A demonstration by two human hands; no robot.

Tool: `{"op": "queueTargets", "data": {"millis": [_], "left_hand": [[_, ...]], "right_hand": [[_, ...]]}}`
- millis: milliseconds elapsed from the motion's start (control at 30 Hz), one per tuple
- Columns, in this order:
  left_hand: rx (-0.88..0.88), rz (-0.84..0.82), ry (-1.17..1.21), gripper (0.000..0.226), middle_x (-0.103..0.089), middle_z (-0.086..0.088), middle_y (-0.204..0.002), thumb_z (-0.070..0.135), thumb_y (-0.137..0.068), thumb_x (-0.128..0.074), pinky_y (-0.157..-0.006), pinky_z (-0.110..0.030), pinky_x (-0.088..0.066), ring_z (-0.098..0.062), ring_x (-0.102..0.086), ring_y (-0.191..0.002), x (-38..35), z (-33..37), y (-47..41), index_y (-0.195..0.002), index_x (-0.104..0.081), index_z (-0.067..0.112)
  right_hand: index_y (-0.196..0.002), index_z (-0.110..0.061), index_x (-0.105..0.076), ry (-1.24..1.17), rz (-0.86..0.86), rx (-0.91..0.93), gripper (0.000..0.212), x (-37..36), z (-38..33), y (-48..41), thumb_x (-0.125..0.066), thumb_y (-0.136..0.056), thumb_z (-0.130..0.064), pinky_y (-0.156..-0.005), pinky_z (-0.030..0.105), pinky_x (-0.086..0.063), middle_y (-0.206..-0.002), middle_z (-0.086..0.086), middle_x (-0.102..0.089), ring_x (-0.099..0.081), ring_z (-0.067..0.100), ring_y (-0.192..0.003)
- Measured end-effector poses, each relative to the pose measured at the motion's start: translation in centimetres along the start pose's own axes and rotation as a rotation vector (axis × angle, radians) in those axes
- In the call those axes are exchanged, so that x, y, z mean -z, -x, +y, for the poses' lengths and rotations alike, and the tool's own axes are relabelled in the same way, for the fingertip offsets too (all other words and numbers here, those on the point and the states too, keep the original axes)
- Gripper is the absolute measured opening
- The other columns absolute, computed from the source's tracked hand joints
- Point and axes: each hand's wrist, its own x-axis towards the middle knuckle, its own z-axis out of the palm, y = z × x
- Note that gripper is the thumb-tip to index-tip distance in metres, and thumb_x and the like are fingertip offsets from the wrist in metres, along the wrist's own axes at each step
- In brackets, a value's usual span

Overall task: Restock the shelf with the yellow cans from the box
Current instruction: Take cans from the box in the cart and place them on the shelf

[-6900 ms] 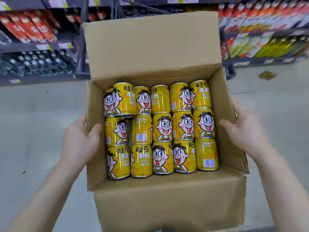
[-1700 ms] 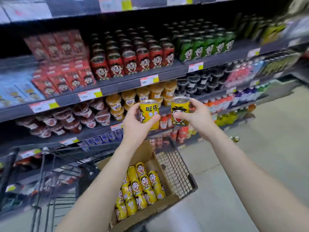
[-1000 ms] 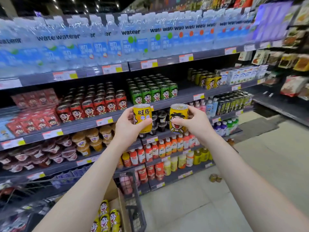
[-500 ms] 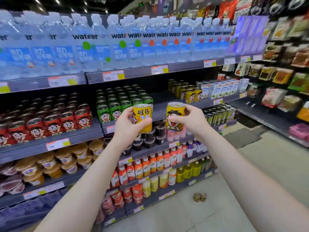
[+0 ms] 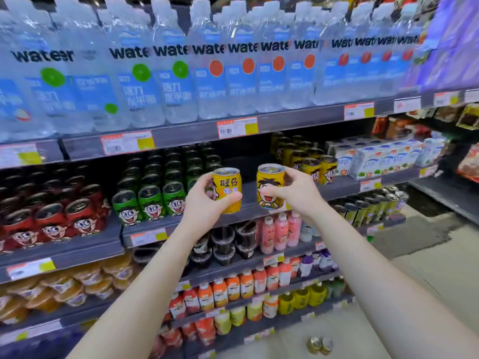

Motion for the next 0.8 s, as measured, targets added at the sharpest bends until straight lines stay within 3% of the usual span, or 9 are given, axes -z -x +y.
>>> {"op": "queueTargets", "data": {"millis": [133, 200, 367, 533, 667, 800], "left_hand": [[0.032, 0.073, 0.001, 0.067, -0.071, 0.009, -0.116, 0.032, -0.073, -0.093, -0.082, -0.027, -0.061, -0.009, -0.073, -0.094, -2.2, -1.1, -1.6, -0.132, -0.062, 0.028], [0.054, 0.102, -0.011, 0.068, -0.071, 0.01, -0.117, 0.033, -0.073, -0.093, -0.084, -0.03, -0.061, -0.008, -0.072, -0.095, -3.2, -1.6, -2.1, -0.133, -0.061, 0.029], [0.097, 0.214, -0.022, 0.071, -0.071, 0.01, -0.119, 0.035, -0.072, -0.094, -0.084, -0.024, -0.061, 0.001, -0.071, -0.094, -5.6, -2.2, -2.9, -0.134, -0.06, 0.027], [0.125, 0.281, -0.025, 0.076, -0.075, 0.008, -0.113, 0.047, -0.065, -0.093, -0.09, -0.042, -0.062, -0.01, -0.073, -0.1, -7.1, -2.6, -2.9, -0.132, -0.062, 0.026], [0.115, 0.264, -0.059, 0.066, -0.077, 0.009, -0.107, 0.042, -0.069, -0.093, -0.089, -0.041, -0.062, -0.011, -0.074, -0.096, -7.8, -3.0, -2.8, -0.128, -0.066, 0.027], [0.085, 0.255, -0.076, 0.054, -0.078, 0.011, -0.103, 0.033, -0.074, -0.093, -0.088, -0.034, -0.061, -0.01, -0.074, -0.094, -8.5, -4.1, -3.1, -0.122, -0.068, 0.03]], "right_hand": [[-0.117, -0.025, -0.072, -0.033, -0.065, 0.012, 0.049, 0.6, 2.4, -4.1, -0.089, -0.072, -0.016, -0.084, 0.04, -0.061, -0.099, -0.006, -0.078, -0.074, 0.014, -0.094], [-0.118, -0.024, -0.071, -0.042, -0.118, 0.013, 0.049, 0.9, 3.5, -5.9, -0.089, -0.072, -0.016, -0.083, 0.042, -0.062, -0.099, -0.004, -0.078, -0.075, 0.015, -0.093], [-0.115, -0.023, -0.071, -0.046, -0.223, 0.058, 0.048, 1.2, 5.9, -11.0, -0.088, -0.071, -0.012, -0.079, 0.032, -0.061, -0.098, -0.006, -0.078, -0.074, 0.011, -0.09], [-0.106, -0.02, -0.074, -0.068, -0.285, 0.055, 0.044, 0.1, 8.1, -14.5, -0.091, -0.065, -0.016, -0.082, 0.037, -0.061, -0.094, -0.004, -0.078, -0.075, 0.013, -0.088], [-0.099, -0.015, -0.073, -0.088, -0.31, 0.039, 0.041, -1.2, 9.7, -16.8, -0.091, -0.063, -0.011, -0.086, 0.047, -0.06, -0.092, 0.003, -0.078, -0.075, 0.021, -0.089], [-0.098, -0.019, -0.072, -0.066, -0.318, 0.064, 0.043, -2.6, 11.2, -19.1, -0.092, -0.062, -0.011, -0.087, 0.047, -0.06, -0.094, 0.003, -0.078, -0.075, 0.022, -0.089]]}}
